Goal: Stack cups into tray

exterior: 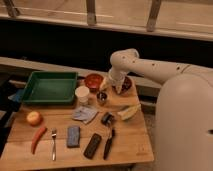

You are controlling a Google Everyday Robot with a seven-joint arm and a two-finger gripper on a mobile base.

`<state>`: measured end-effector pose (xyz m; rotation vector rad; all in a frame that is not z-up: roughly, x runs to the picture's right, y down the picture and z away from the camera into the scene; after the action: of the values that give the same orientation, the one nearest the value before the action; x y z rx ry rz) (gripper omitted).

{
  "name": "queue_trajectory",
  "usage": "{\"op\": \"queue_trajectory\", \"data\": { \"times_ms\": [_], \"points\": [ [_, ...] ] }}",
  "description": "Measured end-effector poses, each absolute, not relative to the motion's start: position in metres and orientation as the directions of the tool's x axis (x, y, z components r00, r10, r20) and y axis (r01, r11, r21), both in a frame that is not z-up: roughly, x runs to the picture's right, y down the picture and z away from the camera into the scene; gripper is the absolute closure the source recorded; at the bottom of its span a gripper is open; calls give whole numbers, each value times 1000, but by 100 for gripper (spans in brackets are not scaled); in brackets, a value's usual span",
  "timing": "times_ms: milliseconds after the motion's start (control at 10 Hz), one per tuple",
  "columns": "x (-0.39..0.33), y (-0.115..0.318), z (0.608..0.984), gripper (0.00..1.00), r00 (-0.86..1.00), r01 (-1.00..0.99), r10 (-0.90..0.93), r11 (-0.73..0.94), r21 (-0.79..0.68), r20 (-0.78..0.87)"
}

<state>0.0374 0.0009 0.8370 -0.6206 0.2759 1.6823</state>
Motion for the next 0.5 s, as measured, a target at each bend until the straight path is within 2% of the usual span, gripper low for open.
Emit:
{"op": "queue_trajectory", "data": {
  "times_ms": [500],
  "points": [
    [31, 19, 874, 31, -101, -968, 792, -218, -125, -602]
  ]
}}
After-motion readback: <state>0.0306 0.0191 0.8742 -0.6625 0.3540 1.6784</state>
